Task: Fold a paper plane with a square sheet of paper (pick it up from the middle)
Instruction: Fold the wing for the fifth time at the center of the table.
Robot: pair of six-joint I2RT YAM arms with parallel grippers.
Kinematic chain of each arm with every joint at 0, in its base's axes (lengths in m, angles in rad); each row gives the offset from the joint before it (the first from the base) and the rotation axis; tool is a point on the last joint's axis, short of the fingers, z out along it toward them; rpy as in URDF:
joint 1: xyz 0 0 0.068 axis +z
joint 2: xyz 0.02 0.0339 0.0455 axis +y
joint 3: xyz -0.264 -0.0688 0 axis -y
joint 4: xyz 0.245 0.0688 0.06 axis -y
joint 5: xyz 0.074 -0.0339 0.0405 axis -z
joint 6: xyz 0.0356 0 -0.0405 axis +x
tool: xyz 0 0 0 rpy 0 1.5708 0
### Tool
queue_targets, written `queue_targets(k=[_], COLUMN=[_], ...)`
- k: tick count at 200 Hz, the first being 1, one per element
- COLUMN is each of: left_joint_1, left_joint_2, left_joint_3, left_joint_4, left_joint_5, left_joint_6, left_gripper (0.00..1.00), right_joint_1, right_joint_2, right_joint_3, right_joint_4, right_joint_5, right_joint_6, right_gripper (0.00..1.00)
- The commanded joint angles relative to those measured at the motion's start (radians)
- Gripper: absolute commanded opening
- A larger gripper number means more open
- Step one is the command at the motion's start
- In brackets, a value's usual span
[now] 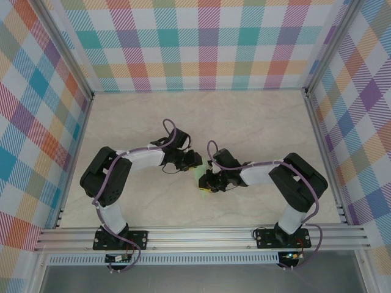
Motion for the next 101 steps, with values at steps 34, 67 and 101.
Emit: queue_targets(k=[34, 67, 101], left_joint_1=[0.017, 0.021, 0.043], left_joint_2=[0.041, 0.074, 0.075], left_joint_3=[-0.016, -0.043, -0.081], left_joint_4=[0.147, 0.189, 0.248], left_joint_5=[0.105, 0.071, 0.086], left_joint_6=[-0.056, -0.069, -0.058], left_gripper=[0.3, 0.3, 0.3], right_joint_1=[0.005, 0.005, 0.005], right_joint_2=[-0.028, -0.022, -0.015], right_joint_3=[-0.045, -0.047, -0.044], right_joint_4=[-0.126, -0.127, -0.136], right_joint_5=[0.06, 0.061, 0.061], right_joint_6=[-0.002, 0.008, 0.013], right_gripper=[0.2, 0.2, 0.2])
